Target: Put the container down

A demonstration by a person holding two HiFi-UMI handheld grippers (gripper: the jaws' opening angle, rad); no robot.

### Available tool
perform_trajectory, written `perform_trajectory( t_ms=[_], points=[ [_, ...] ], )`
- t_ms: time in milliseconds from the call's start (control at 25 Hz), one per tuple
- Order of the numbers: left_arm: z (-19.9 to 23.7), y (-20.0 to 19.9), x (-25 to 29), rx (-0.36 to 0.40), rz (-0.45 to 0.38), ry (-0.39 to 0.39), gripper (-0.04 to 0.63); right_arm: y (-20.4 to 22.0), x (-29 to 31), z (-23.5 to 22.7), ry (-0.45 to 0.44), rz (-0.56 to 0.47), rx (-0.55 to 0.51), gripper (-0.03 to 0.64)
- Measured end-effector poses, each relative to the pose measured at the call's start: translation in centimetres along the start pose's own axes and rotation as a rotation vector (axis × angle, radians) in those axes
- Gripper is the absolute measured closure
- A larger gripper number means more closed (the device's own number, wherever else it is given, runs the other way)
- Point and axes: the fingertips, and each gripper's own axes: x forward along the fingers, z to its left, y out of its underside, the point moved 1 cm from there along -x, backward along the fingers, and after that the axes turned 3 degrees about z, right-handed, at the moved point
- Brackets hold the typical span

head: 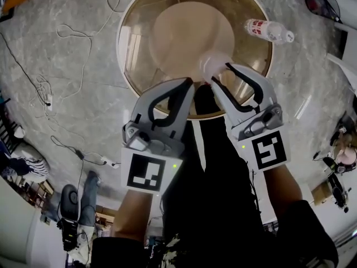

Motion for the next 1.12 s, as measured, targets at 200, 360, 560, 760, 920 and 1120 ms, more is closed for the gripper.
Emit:
perform_trajectory(
  t_ms=[200,360,560,760,920,1120],
  points=[
    [1.0,3.7,3.0,-0.029,0.014,0.013,0.586,3.3,3.0,-1.0,0.001,0.033,0.007,0.480],
    [1.6,6.3,5.5,-0.035,0.026,0.025,0.586,5.4,4.9,-2.0,0.011,0.031,0.026,0.480],
    [2.2,8.6,7.7,-0.049,0.036,0.025,0.586,7.6,6.5,-2.3,0.008,0.044,0.054,0.480],
    [2.8,10.0,9.9,-0.028,0.041,0.029,0.586,9.9,8.2,-2.9,0.000,0.062,0.045,0.480],
    [3.4,11.4,11.4,-0.011,0.044,0.029,0.586,11.3,9.4,-3.5,0.001,0.060,0.042,0.480],
    [3.4,13.8,13.0,-0.025,0.074,0.045,0.586,13.4,11.0,-3.4,-0.017,0.075,0.023,0.480]
  ],
)
